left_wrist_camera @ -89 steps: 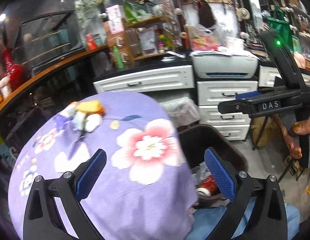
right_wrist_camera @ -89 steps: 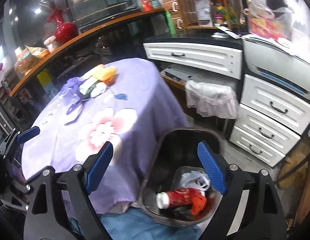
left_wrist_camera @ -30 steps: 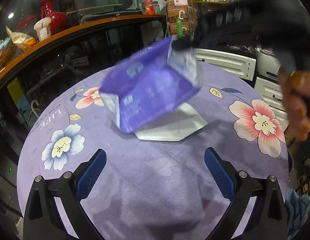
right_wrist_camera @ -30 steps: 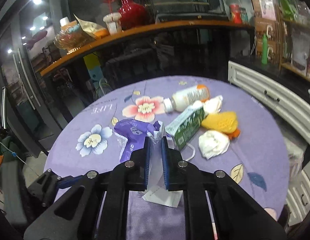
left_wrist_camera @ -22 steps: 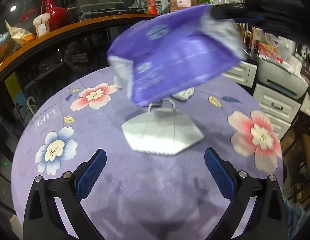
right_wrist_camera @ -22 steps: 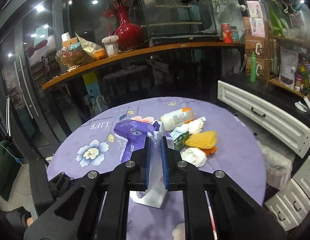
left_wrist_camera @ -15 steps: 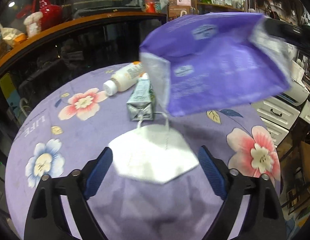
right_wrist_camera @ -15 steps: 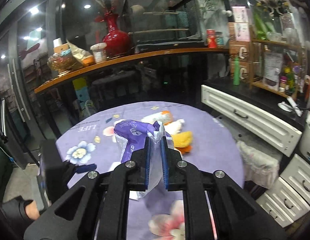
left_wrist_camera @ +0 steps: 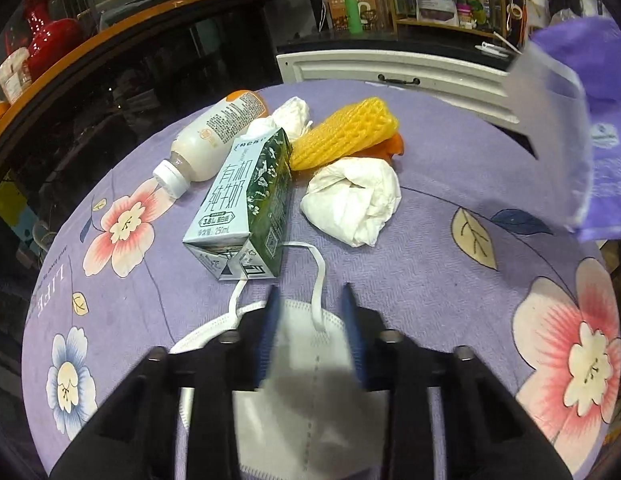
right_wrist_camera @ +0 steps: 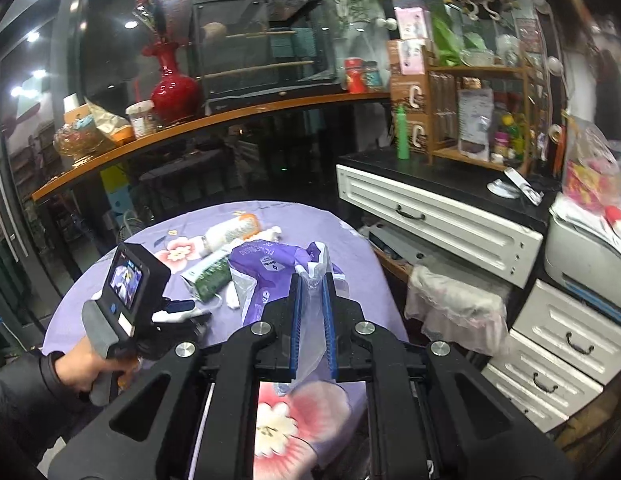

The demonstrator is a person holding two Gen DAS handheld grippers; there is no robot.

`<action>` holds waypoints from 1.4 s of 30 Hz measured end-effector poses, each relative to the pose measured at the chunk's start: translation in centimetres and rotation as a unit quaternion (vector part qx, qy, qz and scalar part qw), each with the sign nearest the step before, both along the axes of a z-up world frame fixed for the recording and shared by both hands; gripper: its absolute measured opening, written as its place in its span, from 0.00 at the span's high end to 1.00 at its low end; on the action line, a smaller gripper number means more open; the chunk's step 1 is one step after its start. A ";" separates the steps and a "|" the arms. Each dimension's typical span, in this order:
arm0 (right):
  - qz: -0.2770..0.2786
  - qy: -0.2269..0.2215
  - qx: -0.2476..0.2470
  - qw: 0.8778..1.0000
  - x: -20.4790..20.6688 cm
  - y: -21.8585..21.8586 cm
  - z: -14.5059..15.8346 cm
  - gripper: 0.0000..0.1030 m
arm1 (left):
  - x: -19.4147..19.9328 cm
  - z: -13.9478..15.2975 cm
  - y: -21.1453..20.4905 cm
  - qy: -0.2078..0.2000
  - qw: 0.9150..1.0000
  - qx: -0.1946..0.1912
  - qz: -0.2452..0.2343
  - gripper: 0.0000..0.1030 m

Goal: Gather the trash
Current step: 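Carry the purple bag to the bin and release it with the right tool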

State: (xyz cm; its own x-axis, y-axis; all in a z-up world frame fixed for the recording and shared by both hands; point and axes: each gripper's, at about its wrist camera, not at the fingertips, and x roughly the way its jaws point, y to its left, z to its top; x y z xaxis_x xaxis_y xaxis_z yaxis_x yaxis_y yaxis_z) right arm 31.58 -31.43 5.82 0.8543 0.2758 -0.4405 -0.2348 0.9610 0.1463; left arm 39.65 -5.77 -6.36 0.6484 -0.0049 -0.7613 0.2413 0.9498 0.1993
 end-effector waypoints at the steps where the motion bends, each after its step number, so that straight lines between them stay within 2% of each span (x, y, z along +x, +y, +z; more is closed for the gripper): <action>1: -0.004 0.003 0.003 1.000 0.0 -0.5 -0.3 0.89 | 0.1 -0.1 0.0 0.002 1.000 0.001 0.002 0.89; 2: -0.007 0.005 0.005 1.000 -0.2 -1.0 -0.5 0.89 | 0.0 -0.1 0.0 0.001 1.000 -0.003 0.005 0.95; 5: -0.016 0.010 0.017 1.000 -0.5 -2.4 -1.3 0.89 | -0.9 0.3 0.1 -0.007 1.000 -0.020 0.008 0.97; 16: -0.043 0.016 0.035 0.998 -3.7 -6.1 -3.2 0.89 | -8.5 5.4 -2.0 -0.063 0.992 -0.097 -0.041 0.97; 22: -0.067 0.016 0.029 0.997 -6.6 -8.8 -3.3 0.89 | -11.6 7.1 -4.6 -0.076 0.986 -0.129 -0.076 0.97; 31: -0.119 0.033 -0.008 0.992 -10.4 -13.5 -4.6 0.89 | -15.0 8.6 -11.4 -0.080 0.973 -0.160 -0.148 0.97; 36: -0.138 0.066 -0.044 0.987 -11.1 -14.7 -7.2 0.89 | -16.2 8.5 -15.2 -0.072 0.965 -0.175 -0.184 0.97; 42: -0.134 0.119 -0.047 0.983 -10.2 -15.0 -12.3 0.89 | -16.8 7.3 -18.8 -0.038 0.958 -0.198 -0.205 0.97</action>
